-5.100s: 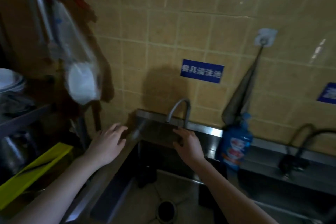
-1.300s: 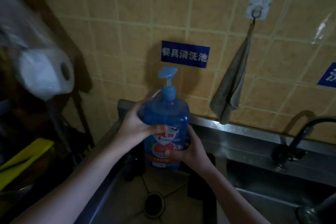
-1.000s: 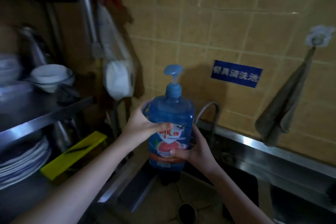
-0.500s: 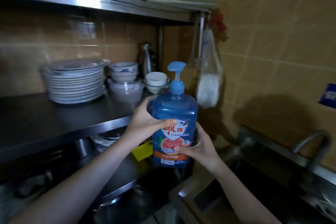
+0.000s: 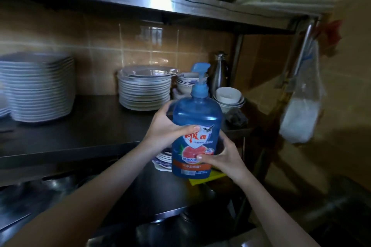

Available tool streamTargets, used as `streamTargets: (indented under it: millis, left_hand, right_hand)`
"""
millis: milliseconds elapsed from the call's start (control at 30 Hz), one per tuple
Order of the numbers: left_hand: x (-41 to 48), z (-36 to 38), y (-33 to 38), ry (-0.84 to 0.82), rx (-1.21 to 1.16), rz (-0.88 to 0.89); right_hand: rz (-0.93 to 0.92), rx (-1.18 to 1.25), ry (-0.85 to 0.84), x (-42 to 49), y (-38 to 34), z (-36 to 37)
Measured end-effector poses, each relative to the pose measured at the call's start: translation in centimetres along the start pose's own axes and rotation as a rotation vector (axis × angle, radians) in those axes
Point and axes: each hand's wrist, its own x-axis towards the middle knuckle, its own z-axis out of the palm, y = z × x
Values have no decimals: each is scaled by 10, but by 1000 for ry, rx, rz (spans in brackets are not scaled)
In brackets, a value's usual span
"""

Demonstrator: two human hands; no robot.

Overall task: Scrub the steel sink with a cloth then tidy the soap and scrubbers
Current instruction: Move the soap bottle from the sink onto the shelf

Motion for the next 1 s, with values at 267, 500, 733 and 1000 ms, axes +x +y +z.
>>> streamTargets:
  millis: [267, 500, 733, 1000]
  left_hand:
    - [67, -2, -17, 52, 55, 15]
    - [135, 20, -43, 53, 75, -6]
    - [190, 51, -72, 63, 78, -33]
    - [217, 66, -107, 78, 86, -81]
  right_hand:
    - [-21, 106, -27, 77, 23, -2]
    - [-28, 109, -38, 142, 48, -31]
    - [-3, 71, -33, 195, 78, -68]
    - [31, 112, -81, 219, 106, -83]
